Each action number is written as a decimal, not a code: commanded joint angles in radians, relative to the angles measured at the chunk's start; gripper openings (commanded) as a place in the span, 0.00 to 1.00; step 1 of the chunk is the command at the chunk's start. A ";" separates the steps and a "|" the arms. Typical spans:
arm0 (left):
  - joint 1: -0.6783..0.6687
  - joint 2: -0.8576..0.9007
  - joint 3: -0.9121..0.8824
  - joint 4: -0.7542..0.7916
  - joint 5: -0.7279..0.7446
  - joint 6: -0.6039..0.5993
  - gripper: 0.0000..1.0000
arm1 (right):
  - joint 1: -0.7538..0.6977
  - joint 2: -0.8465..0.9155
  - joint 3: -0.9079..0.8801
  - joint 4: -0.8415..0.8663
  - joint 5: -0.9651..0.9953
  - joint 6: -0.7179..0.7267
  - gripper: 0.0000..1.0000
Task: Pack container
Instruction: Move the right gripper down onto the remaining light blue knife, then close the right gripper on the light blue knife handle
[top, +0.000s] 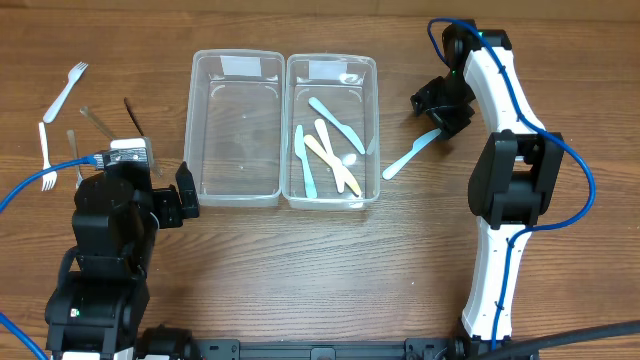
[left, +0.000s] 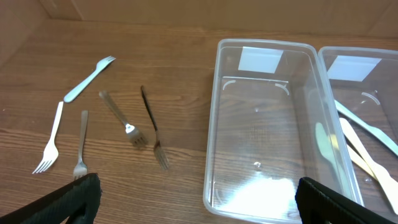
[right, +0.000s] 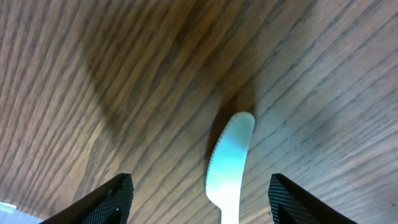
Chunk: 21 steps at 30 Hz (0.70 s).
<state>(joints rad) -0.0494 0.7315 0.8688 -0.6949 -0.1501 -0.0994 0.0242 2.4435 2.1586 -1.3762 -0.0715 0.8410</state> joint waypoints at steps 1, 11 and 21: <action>0.010 0.000 0.025 0.003 0.013 -0.013 1.00 | -0.002 0.009 -0.034 0.013 0.002 0.001 0.72; 0.010 0.000 0.025 0.003 0.013 -0.013 1.00 | -0.017 0.009 -0.129 0.058 0.003 0.005 0.72; 0.010 0.000 0.025 0.003 0.013 -0.013 1.00 | -0.026 0.010 -0.151 0.063 0.007 0.000 0.50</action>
<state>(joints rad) -0.0494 0.7315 0.8688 -0.6949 -0.1501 -0.0994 0.0063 2.4393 2.0399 -1.3254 -0.0822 0.8410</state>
